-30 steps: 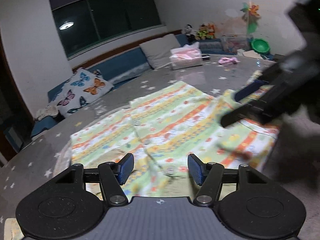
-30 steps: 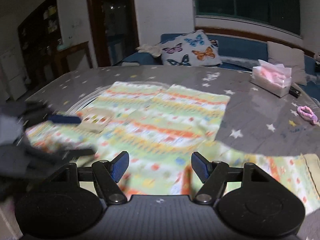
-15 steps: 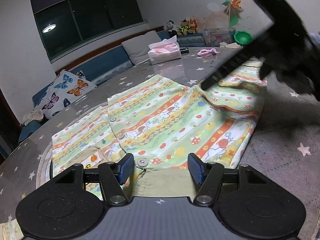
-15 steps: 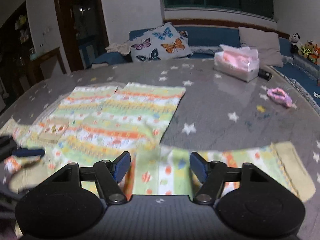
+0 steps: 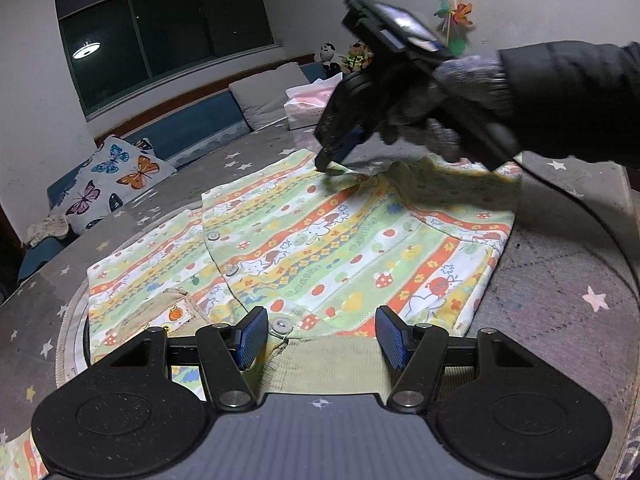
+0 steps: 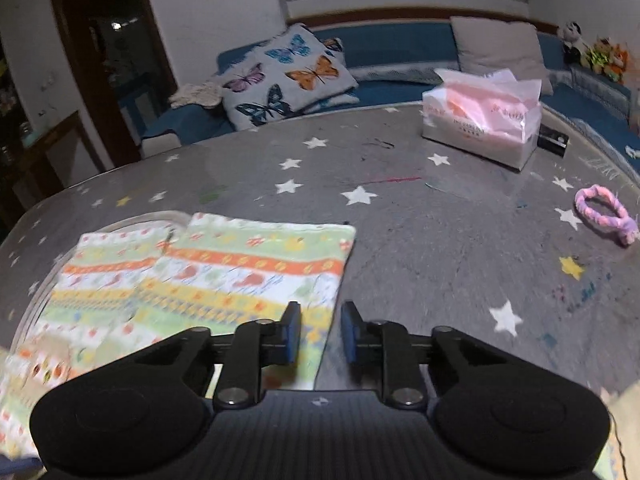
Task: Fold clothes
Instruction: 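Press and smooth the garment panel with the right gripper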
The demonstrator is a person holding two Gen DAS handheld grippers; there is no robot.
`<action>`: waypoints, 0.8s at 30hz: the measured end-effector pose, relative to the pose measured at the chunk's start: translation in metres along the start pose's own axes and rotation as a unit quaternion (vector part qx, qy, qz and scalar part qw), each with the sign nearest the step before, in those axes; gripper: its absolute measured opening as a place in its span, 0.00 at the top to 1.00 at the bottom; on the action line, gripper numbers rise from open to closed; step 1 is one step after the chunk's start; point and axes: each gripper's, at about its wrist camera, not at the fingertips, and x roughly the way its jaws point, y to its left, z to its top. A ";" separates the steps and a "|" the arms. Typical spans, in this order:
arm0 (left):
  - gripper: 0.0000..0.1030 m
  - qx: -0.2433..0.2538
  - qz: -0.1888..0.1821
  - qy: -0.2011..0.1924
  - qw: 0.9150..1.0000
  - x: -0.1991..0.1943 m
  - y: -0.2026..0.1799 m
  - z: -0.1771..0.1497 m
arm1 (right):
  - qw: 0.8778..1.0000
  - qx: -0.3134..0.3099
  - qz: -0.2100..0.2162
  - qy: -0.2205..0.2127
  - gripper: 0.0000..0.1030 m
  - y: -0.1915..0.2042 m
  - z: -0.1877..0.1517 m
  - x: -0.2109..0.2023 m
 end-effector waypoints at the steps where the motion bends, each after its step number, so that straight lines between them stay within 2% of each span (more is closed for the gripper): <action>1: 0.39 -0.001 -0.002 0.000 1.000 0.000 0.001 0.000 | 1.000 -0.001 -0.002 0.000 0.93 0.000 0.003 0.004; 2: 0.39 -0.001 -0.005 0.000 1.000 0.000 0.001 0.000 | 1.000 -0.003 -0.004 0.001 0.97 0.000 0.006 0.008; 4: 0.39 -0.002 -0.009 0.000 1.000 0.001 0.002 0.000 | 1.000 -0.006 -0.009 0.001 0.99 0.001 0.013 0.017; 10: 0.39 -0.008 -0.018 -0.002 1.000 0.002 0.002 -0.001 | 1.000 -0.022 -0.021 0.002 0.99 0.005 0.029 0.039; 13: 0.38 -0.009 -0.019 -0.003 1.000 0.003 0.001 0.001 | 0.999 -0.034 -0.029 0.012 0.97 0.007 0.036 0.037; 18: 0.38 -0.013 -0.014 -0.003 1.000 0.004 -0.001 0.003 | 0.998 -0.054 -0.033 0.007 0.92 0.004 0.041 0.000; 19: 0.38 -0.013 -0.011 -0.003 1.000 0.004 -0.001 0.004 | 0.998 -0.060 -0.036 0.006 0.90 0.003 0.041 -0.011; 22: 0.38 -0.013 -0.004 -0.003 1.000 0.004 -0.003 0.005 | 0.995 -0.076 -0.058 0.000 0.74 -0.006 0.033 -0.044; 24: 0.38 -0.014 0.000 -0.003 1.000 0.002 -0.004 0.005 | 0.994 -0.075 -0.073 -0.001 0.73 -0.018 0.023 -0.065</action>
